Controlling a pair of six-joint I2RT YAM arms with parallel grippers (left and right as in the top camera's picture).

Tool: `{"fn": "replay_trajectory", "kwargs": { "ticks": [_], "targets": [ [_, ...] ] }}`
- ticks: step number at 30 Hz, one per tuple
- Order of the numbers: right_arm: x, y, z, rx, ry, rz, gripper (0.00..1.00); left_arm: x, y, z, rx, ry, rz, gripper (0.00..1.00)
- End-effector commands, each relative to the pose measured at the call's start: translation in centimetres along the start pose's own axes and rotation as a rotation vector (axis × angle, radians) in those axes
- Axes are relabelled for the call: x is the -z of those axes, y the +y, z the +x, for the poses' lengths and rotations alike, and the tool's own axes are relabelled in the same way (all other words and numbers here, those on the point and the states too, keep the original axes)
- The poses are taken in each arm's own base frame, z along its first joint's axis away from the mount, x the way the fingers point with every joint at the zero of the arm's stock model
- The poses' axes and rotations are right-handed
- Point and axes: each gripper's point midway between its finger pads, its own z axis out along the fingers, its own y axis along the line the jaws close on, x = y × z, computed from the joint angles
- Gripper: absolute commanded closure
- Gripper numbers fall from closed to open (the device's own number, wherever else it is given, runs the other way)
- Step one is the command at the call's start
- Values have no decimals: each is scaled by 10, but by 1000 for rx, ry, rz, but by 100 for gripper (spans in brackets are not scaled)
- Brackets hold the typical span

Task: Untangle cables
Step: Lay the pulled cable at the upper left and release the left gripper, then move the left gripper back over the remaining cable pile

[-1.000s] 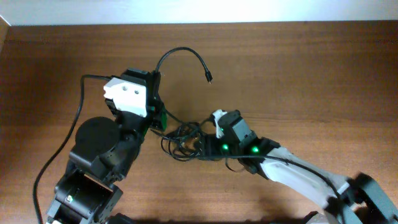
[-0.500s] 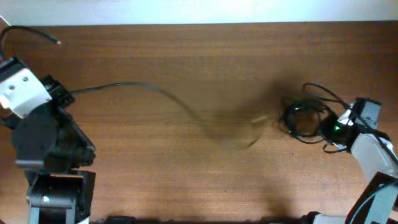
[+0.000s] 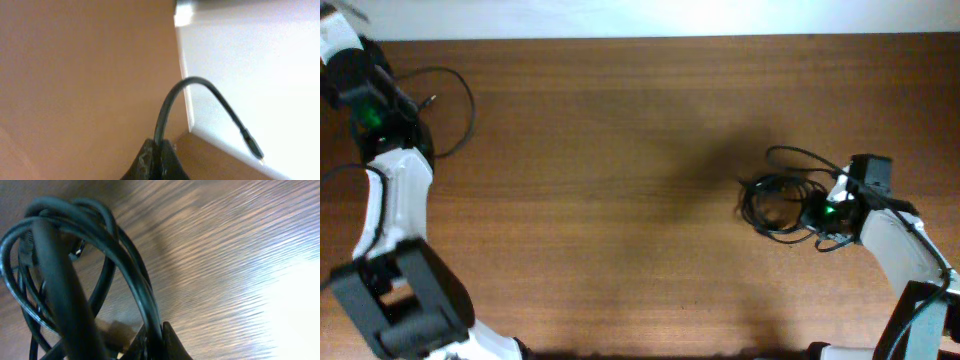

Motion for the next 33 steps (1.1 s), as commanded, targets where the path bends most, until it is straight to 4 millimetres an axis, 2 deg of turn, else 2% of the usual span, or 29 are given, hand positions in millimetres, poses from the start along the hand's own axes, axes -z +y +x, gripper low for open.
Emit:
{"fn": "replay_trajectory", "kwargs": {
  "ticks": [1,2,3,4,5,6,7,8,9,10,11,12,13,14,15,16,18,20,21,22,23,24,25,27,28,30,31,33],
  "targets": [
    [-3,29,15,105,26,-29,94,-35,28,139,67,360,-65,100],
    [-4,35,18,126,32,-34,93,-31,13,187,40,499,35,100],
    [-4,37,20,129,35,-36,93,-21,-6,210,37,587,143,100],
    [-4,40,21,129,43,-56,93,-16,-15,216,42,614,193,90],
    [-2,48,22,128,55,-99,79,-11,-21,217,42,631,220,1],
    [2,53,19,129,58,-118,70,-6,-19,214,44,647,225,1],
    [9,60,15,131,61,-134,66,2,-16,206,69,666,223,1],
    [21,66,7,138,67,-134,53,13,-18,183,95,659,278,1],
    [45,74,-3,192,81,-126,1,27,-10,140,155,611,294,1],
    [59,79,-9,217,81,-123,2,46,-20,104,203,570,418,1],
    [83,88,-20,226,68,-128,2,89,-53,53,290,511,736,1],
    [109,97,-28,233,42,-136,1,134,-74,16,350,473,1018,1],
    [131,102,-32,239,17,-144,1,171,-89,-6,384,451,1233,1],
    [146,103,-33,243,-7,-138,1,195,-102,-14,397,456,1362,1],
    [164,102,-29,248,-35,-134,2,216,-117,-12,398,504,1432,1],
    [190,100,-18,258,-83,-146,2,262,-151,-1,363,630,1515,1],
    [226,93,-4,270,-183,-141,2,311,-182,25,258,794,1506,1],
    [262,91,11,291,-297,-173,1,374,-209,46,110,905,1527,1],
    [270,90,16,295,-323,-182,1,404,-220,48,43,906,1573,1],
    [280,85,29,298,-337,-187,1,444,-231,48,-35,897,1644,1],
    [283,80,42,295,-320,-181,1,468,-237,51,-93,884,1669,1],
    [284,75,52,292,-304,-175,2,477,-239,54,-127,872,1665,1],
    [290,67,71,290,-295,-172,1,491,-242,60,-197,848,1638,1],
    [300,63,84,293,-329,-184,1,517,-240,66,-245,870,1668,1],
    [306,60,92,289,-352,-194,1,519,-240,71,-248,896,1619,1],
    [312,54,108,294,-374,-202,1,504,-240,85,-176,995,1383,1],
    [310,48,119,283,-342,-191,2,503,-244,92,-131,1060,1327,1],
    [306,43,128,265,-299,-178,1,503,-247,112,-95,1172,1236,1]
  ]
}}
